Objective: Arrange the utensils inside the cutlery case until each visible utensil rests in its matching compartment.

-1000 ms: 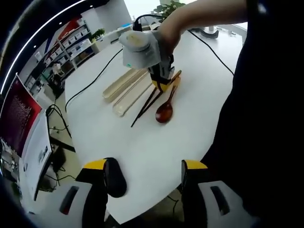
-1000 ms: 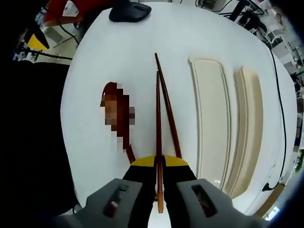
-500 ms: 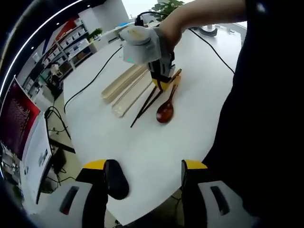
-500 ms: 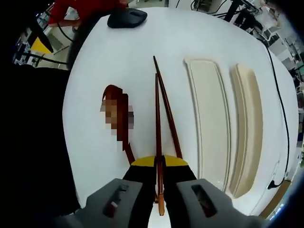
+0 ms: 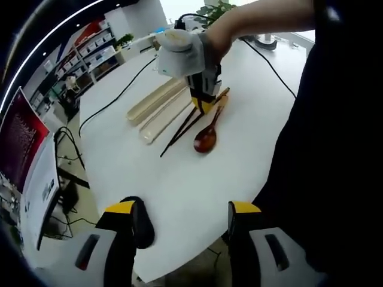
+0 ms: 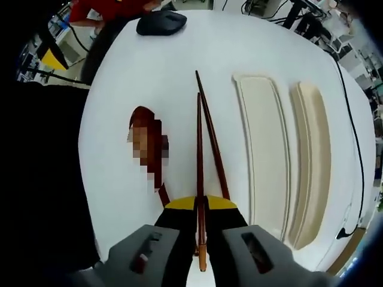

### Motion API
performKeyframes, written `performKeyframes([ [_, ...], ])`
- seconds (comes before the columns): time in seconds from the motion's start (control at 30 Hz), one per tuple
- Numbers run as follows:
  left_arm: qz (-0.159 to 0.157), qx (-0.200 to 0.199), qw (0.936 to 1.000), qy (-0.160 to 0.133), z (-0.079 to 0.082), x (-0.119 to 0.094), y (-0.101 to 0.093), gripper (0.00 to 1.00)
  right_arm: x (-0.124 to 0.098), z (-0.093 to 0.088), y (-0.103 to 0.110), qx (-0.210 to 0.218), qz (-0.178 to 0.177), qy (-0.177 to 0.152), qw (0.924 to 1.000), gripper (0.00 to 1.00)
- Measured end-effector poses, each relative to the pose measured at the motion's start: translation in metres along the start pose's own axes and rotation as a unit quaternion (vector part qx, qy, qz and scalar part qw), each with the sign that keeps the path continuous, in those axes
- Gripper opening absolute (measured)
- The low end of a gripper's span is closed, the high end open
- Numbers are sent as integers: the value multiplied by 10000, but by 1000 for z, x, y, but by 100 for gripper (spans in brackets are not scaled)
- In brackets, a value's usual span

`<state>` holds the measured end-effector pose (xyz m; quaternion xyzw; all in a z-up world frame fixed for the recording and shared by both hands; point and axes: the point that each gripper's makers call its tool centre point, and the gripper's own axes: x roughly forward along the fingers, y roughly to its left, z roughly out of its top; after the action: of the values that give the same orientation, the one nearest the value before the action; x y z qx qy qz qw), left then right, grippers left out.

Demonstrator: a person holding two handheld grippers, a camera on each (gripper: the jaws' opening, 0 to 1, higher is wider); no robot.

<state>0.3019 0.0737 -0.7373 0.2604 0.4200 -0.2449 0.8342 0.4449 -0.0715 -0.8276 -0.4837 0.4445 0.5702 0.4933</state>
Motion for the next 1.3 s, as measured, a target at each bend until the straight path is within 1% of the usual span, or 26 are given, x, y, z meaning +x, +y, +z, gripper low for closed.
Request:
performKeyframes([
  [0.03, -33, 22, 10000, 67, -2, 2, 0, 63, 0, 0, 0, 23, 8, -25, 10000, 1],
  [0.13, -27, 18, 10000, 93, -2, 4, 4, 63, -1, 0, 2, 100, -24, -121, 9999, 1],
  [0.23, -20, 37, 10000, 38, 4, 6, 7, 62, -2, 0, 4, 3, -80, -190, 9998, 0],
  [0.3, -29, 54, 10000, -30, 8, 7, 8, 62, -2, 0, 4, 103, -94, -188, 9997, 0],
  [0.33, -46, 53, 10000, -58, 9, 7, 7, 62, -3, 1, 4, 85, -98, -179, 9998, 0],
  [0.4, -69, 63, 9999, -88, 9, 8, 7, 61, -3, 1, 5, -70, -125, -145, 9998, 0],
  [0.47, -45, 94, 9999, -136, 8, 12, 12, 58, -3, 1, 5, -70, -165, -135, 9997, 0],
  [0.53, -131, 32, 9998, -114, 8, 18, 13, 55, -3, 1, 5, -54, -162, -153, 9997, 0],
  [0.57, -248, 101, 9996, -67, 8, 21, 11, 54, -4, 1, 5, -24, -144, -160, 9998, 0],
  [0.6, -285, 157, 9995, -37, 8, 22, 10, 55, -3, 1, 4, 26, -112, -165, 9998, 0],
  [0.63, -284, 338, 9990, -17, 10, 25, 12, 57, -3, 1, 4, 64, -91, -171, 9998, 0],
  [0.7, -229, 274, 9994, -35, 15, 27, 19, 61, -3, 1, 3, 176, -41, -213, 9996, 0],
  [0.73, -237, 236, 9994, -40, 16, 27, 20, 60, -3, 1, 3, 292, -11, -245, 9993, 0],
  [0.77, -259, 198, 9994, -100, 22, 28, 24, 60, -3, 1, 2, 343, 7, -264, 9991, 0],
  [0.8, -220, 255, 9993, -164, 28, 29, 28, 60, -3, 1, 2, 371, 32, -294, 9989, 0],
  [0.87, -133, 384, 9989, -244, 36, 31, 37, 61, -3, 0, 2, 383, 68, -351, 9986, 0],
  [0.97, -101, 406, 9986, -316, 46, 36, 45, 61, -3, 0, 2, 438, 104, -460, 9979, 0],
  [1.03, -94, 402, 9985, -359, 52, 38, 48, 61, -3, 1, 3, 385, 57, -493, 9980, 0],
  [1.07, -207, 242, 9985, -457, 57, 40, 44, 60, -3, 1, 4, 315, 12, -483, 9983, 0],
  [1.1, -391, 6, 9977, -545, 61, 41, 37, 58, -3, 1, 4, 114, -50, -448, 9989, 0],
  [1.13, -548, -198, 9967, -571, 63, 41, 30, 56, -3, 2, 5, -162, -57, -415, 9990, 0],
  [1.17, -610, -320, 9956, -638, 66, 42, 27, 54, -3, 2, 6, -501, -67, -300, 9983, 0],
  [1.2, -553, -204, 9962, -640, 66, 42, 27, 53, -1, 3, 7, -271, -72, -269, 9992, 0],
  [1.23, -550, -144, 9964, -626, 64, 42, 24, 54, -1, 3, 6, -160, -93, -196, 9996, 0],
  [1.3, -516, -106, 9971, -545, 59, 42, 23, 54, -1, 3, 6, -279, -124, -168, 9994, 0],
])
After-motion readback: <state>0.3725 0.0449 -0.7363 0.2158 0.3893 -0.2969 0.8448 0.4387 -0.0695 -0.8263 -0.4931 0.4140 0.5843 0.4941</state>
